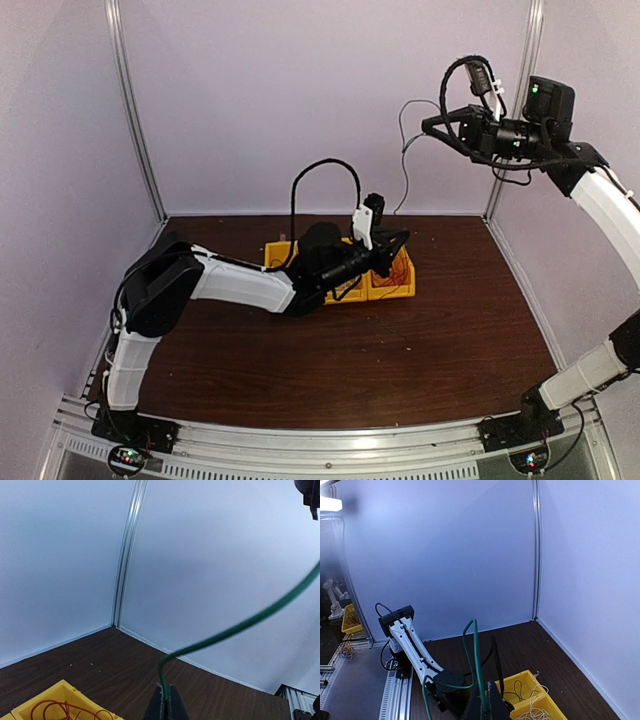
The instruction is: Untangle the cables
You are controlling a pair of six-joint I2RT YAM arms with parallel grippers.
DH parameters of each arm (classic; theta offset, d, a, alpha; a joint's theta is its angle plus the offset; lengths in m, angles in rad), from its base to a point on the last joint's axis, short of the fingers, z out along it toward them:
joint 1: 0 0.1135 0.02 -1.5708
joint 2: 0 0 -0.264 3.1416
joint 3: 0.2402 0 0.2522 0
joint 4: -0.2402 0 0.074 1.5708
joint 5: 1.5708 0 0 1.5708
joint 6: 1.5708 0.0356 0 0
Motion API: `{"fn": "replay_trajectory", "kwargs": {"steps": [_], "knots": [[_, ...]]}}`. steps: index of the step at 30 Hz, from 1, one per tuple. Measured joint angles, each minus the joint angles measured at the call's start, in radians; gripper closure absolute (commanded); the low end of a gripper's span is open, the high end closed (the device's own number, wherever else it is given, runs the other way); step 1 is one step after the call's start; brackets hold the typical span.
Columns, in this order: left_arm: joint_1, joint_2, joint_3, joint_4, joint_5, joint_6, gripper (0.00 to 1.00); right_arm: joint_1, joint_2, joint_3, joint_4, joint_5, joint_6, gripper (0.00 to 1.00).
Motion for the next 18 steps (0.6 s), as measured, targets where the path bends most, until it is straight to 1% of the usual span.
{"fn": "replay_trajectory", "kwargs": {"steps": [4, 7, 9, 13, 16, 18], "knots": [[0.0, -0.032, -0.087, -0.006, 0.0, 0.0, 1.0, 0.0, 0.0, -0.013, -0.018, 0.045, -0.054, 1.0], [0.002, -0.097, -0.164, -0.046, -0.009, 0.007, 1.0, 0.0, -0.008, -0.082, -0.018, 0.089, -0.106, 1.0], [0.006, -0.173, -0.207, -0.087, -0.023, 0.018, 1.0, 0.002, -0.008, -0.147, -0.014, 0.115, -0.132, 1.0], [0.035, -0.336, -0.238, -0.128, -0.064, 0.036, 1.0, 0.031, 0.027, -0.25, -0.014, 0.155, -0.166, 1.0], [0.08, -0.445, -0.255, -0.137, -0.094, 0.043, 1.0, 0.085, 0.09, -0.27, -0.014, 0.178, -0.185, 1.0], [0.114, -0.491, -0.271, -0.14, -0.11, 0.047, 1.0, 0.118, 0.134, -0.268, -0.008, 0.19, -0.188, 1.0]]}}
